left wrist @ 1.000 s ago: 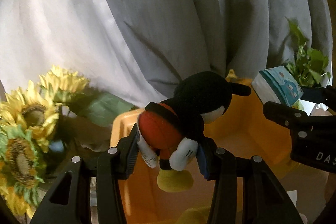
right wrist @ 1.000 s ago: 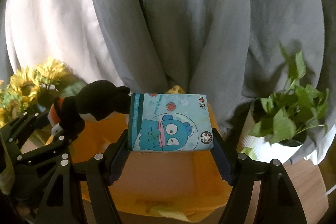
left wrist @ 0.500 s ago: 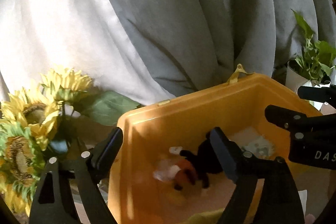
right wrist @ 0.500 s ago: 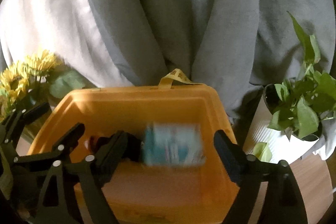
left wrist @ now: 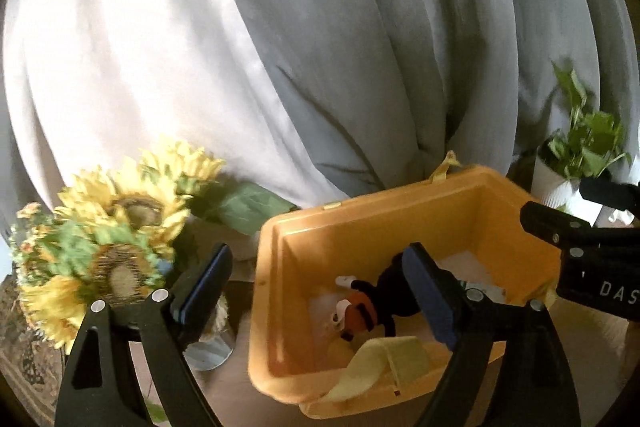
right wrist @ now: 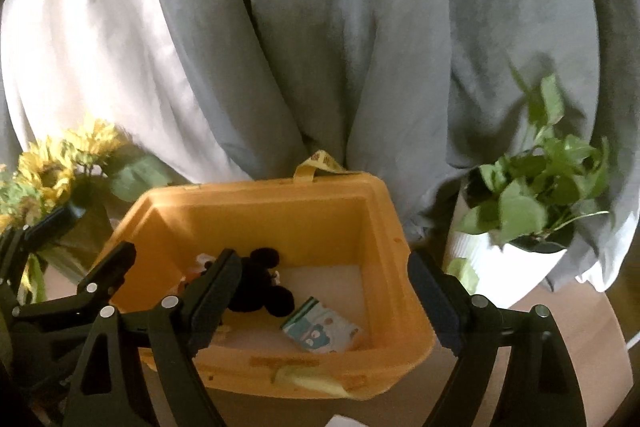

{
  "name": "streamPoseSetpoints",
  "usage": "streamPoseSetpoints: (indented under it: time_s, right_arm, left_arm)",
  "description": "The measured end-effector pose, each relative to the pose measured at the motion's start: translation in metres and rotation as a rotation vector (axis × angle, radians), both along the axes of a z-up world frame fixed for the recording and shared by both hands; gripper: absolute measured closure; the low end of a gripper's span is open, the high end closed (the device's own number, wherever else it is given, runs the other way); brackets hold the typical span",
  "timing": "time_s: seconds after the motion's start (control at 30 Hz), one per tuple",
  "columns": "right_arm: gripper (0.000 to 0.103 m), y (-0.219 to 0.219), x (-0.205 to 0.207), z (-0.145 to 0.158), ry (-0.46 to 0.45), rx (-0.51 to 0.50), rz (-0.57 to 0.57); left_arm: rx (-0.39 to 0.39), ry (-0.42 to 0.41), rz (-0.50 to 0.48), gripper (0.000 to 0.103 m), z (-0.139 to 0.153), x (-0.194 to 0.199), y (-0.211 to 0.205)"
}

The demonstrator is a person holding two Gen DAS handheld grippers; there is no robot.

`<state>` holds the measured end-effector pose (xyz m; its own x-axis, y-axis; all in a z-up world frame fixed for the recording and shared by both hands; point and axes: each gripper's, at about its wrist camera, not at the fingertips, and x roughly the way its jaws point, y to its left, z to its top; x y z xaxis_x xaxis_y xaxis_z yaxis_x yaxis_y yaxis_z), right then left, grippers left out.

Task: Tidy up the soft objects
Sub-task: 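Open both tools to drop the plush and book into the crate, then move both tools back toward the remaining toys on the table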

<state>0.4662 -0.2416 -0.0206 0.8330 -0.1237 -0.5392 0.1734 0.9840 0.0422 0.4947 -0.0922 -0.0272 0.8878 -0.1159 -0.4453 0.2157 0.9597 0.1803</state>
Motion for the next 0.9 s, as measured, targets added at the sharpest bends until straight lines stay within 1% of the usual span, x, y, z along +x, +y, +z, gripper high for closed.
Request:
streamPoseSetpoints:
  time_s: [0.07, 0.2, 0.33, 0.47, 0.73, 0.9]
  right_arm:
    - [0.017, 0.002, -0.009, 0.007, -0.017, -0.003, -0.003]
    - [0.017, 0.009, -0.028, 0.018, -0.046, -0.009, -0.003]
    - [0.017, 0.015, -0.048, 0.03, -0.073, -0.019, -0.005]
    - [0.017, 0.019, -0.068, 0.039, -0.098, -0.02, -0.009]
    - [0.017, 0.037, -0.105, 0.052, -0.135, -0.034, -0.016]
    - [0.017, 0.052, -0.126, 0.058, -0.153, -0.051, -0.024]
  left_arm:
    - [-0.01, -0.017, 0.006, 0.013, 0.008, -0.01, 0.003]
    - [-0.018, -0.05, 0.016, 0.013, 0.023, -0.03, 0.009]
    - [-0.032, -0.074, 0.025, 0.012, 0.037, -0.053, 0.017]
    - [-0.033, -0.091, 0.031, 0.01, 0.048, -0.073, 0.022]
    - [-0.052, -0.099, 0.042, 0.009, 0.059, -0.11, 0.039]
    - [-0.048, -0.102, 0.055, 0.008, 0.063, -0.131, 0.048]
